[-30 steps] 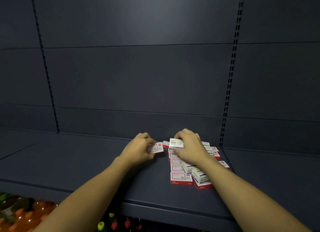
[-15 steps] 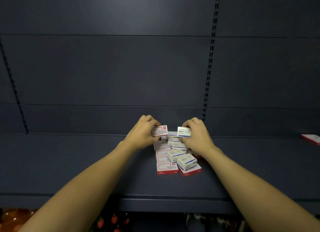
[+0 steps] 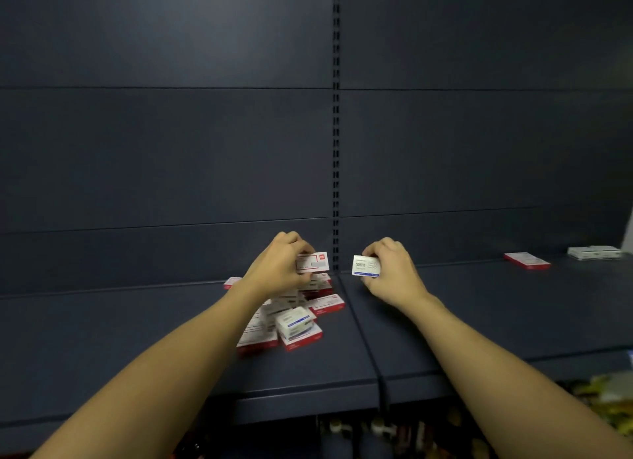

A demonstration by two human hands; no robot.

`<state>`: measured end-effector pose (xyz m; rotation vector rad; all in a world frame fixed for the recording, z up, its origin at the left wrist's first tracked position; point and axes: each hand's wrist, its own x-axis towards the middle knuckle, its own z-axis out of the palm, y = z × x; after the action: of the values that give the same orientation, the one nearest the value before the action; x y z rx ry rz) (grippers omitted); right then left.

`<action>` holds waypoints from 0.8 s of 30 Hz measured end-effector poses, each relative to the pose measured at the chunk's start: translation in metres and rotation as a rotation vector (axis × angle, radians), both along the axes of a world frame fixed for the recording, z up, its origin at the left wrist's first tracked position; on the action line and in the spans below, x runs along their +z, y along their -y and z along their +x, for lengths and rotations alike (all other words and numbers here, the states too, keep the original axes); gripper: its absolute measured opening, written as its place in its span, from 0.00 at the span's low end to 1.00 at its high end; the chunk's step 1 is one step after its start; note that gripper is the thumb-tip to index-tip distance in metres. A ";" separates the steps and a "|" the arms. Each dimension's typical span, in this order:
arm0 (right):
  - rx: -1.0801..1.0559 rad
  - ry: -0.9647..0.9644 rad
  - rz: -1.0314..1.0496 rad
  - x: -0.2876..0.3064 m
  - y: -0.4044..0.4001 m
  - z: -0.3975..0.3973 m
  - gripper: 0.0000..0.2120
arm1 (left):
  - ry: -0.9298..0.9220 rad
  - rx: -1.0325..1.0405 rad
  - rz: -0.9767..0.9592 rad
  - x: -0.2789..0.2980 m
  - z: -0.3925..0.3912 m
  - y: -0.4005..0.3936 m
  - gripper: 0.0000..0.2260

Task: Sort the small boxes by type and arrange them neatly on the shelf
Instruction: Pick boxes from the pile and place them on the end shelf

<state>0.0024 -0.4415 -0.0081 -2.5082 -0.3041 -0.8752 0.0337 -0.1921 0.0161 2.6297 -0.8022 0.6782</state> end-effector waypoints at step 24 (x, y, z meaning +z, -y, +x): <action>-0.150 -0.107 -0.108 -0.014 0.276 -0.068 0.17 | -0.048 -0.089 -0.018 -0.019 -0.032 0.296 0.20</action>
<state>-0.0655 -0.7174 -0.0220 -2.6949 -0.1327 -0.7964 0.0014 -0.4878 -0.0027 2.5667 -0.8882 0.5938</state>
